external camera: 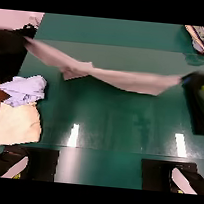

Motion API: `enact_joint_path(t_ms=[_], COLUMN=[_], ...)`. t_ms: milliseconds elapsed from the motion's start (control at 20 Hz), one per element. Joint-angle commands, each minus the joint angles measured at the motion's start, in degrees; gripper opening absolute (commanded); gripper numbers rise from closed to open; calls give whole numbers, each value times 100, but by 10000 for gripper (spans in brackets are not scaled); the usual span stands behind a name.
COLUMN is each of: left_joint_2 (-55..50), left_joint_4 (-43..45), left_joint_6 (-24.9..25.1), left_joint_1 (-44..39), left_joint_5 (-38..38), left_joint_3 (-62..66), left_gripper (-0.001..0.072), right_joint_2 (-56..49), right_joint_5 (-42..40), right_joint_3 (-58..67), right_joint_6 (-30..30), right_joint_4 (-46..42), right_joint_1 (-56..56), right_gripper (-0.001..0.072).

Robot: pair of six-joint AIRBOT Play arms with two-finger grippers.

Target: Fold the shirts.

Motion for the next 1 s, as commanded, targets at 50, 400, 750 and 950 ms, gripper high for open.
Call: enact_joint_path(t_ms=[50,400,750,950], left_joint_2=[575,592,31,-1117], left_joint_4=[118,-195,-232,-614], left_joint_6=[-9,-317,-116,70], left_joint_1=[7,7,7,7], left_joint_5=[-199,-297,-780,-780], left_joint_3=[2048,3895,1829,341], left_gripper=[20,19,19,19], right_joint_2=[614,723,-1005,-2168], right_joint_5=[-50,758,2402,2732], right_joint_3=[2332,4089,4518,3432], right_joint_6=[-7,9,356,404], right_joint_4=[-264,-260,-243,-826], right_joint_1=[-546,-1735,-1469,-595], right_gripper=[14,14,13,13])
